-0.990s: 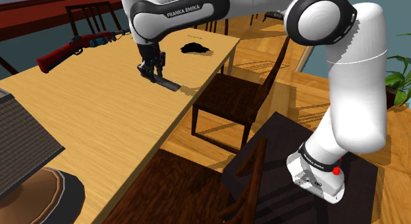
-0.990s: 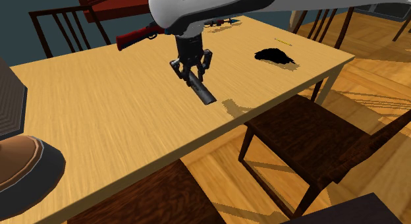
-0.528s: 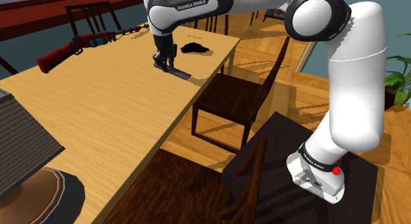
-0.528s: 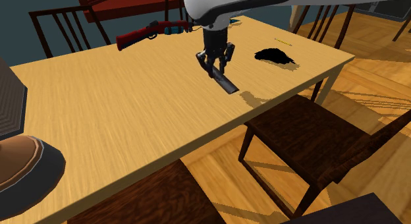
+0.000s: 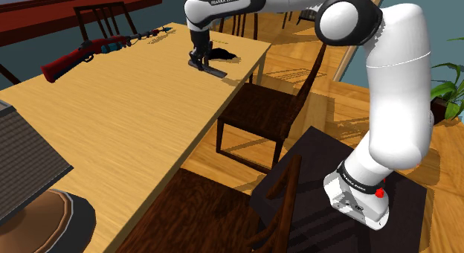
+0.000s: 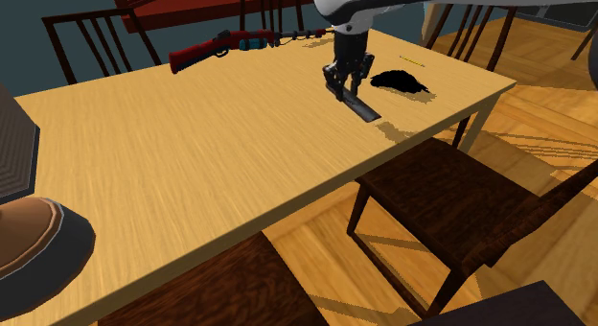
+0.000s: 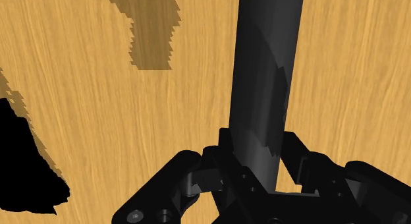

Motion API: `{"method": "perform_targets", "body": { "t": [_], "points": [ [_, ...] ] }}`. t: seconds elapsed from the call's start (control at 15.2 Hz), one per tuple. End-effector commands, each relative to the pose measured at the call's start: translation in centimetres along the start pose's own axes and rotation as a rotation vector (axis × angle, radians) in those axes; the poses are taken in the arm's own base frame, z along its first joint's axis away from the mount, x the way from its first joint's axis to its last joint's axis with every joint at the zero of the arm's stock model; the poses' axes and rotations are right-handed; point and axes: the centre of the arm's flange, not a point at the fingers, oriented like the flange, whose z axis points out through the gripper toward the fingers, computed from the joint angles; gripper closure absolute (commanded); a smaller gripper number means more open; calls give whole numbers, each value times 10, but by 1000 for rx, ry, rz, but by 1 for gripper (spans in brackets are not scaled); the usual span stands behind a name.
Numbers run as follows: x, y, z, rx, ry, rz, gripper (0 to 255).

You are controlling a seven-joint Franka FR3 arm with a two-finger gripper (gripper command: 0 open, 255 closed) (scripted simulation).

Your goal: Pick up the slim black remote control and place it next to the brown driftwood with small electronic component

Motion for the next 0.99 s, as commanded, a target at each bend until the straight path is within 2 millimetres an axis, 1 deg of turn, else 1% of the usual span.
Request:
{"method": "perform_targets", "body": {
  "t": [0.0,0.4,0.46,0.92],
  "points": [
    [1,26,4,0,0,-1,255],
    [7,105,10,0,0,-1,255],
    [8,126,12,0,0,-1,255],
    [8,123,49,0,0,-1,255]
  ]
}}
